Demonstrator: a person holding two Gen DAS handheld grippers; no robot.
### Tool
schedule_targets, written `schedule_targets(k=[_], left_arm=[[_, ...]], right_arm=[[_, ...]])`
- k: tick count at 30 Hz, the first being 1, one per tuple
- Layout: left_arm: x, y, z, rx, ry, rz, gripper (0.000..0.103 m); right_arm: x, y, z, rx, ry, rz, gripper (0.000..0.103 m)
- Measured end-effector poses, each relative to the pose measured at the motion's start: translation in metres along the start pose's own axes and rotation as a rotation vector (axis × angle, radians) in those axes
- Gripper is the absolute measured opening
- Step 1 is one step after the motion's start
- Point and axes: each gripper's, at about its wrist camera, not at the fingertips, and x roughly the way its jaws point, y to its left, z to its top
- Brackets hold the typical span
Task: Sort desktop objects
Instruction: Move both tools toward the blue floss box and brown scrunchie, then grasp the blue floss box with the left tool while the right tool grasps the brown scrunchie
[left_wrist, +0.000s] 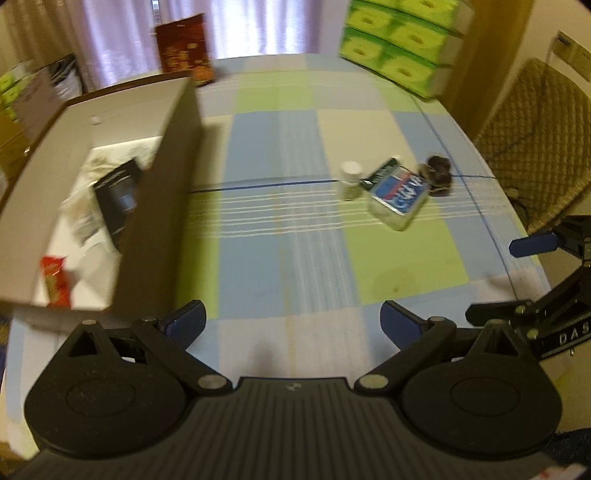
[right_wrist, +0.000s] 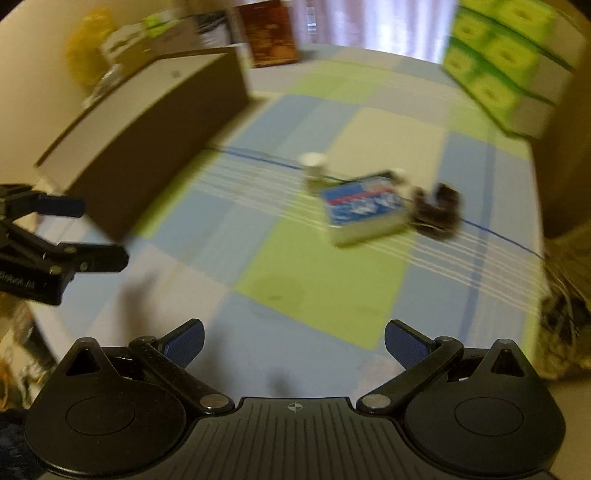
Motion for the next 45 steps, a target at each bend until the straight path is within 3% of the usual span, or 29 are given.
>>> schedule_targets(k=[10, 16, 22, 28, 33, 39, 41, 43, 45], left_arm=[[0.054, -0.041, 0.025, 0.159, -0.054, -0.092, 0.096], [0.095, -0.052, 0.041, 0.204, -0.081, -0.164, 0.092], [0.119, -0.066, 0.058, 0.283, -0.135, -0.216, 0.092], [0.139, -0.074, 0.068, 0.363, -0.129, -0.257, 0.091], [0.151, -0.082, 0.071, 0.425, -0.112, -0.265, 0.084], [0.16, -0.093, 0.076, 0.465, -0.11, -0.273, 0.084], [0.165, -0.096, 0.078, 0.466, -0.1, -0.266, 0.076], [0.172, -0.097, 0.08, 0.444, -0.074, -0.26, 0.059], [0.175, -0.093, 0.08, 0.406, -0.057, -0.269, 0.055]], right_arm=[[0.01, -0.053, -0.007, 0.197, -0.062, -0.106, 0.101], [0.028, -0.075, -0.004, 0.224, -0.108, -0.174, 0.101], [0.038, -0.093, 0.004, 0.229, -0.124, -0.171, 0.101], [0.043, -0.105, 0.004, 0.234, -0.114, -0.159, 0.1], [0.045, -0.114, -0.001, 0.25, -0.102, -0.16, 0.086], [0.044, -0.123, -0.004, 0.279, -0.097, -0.163, 0.08], [0.044, -0.123, -0.004, 0.282, -0.098, -0.163, 0.079], [0.044, -0.123, -0.003, 0.28, -0.1, -0.162, 0.079], [0.044, -0.122, -0.002, 0.277, -0.101, -0.158, 0.079]])
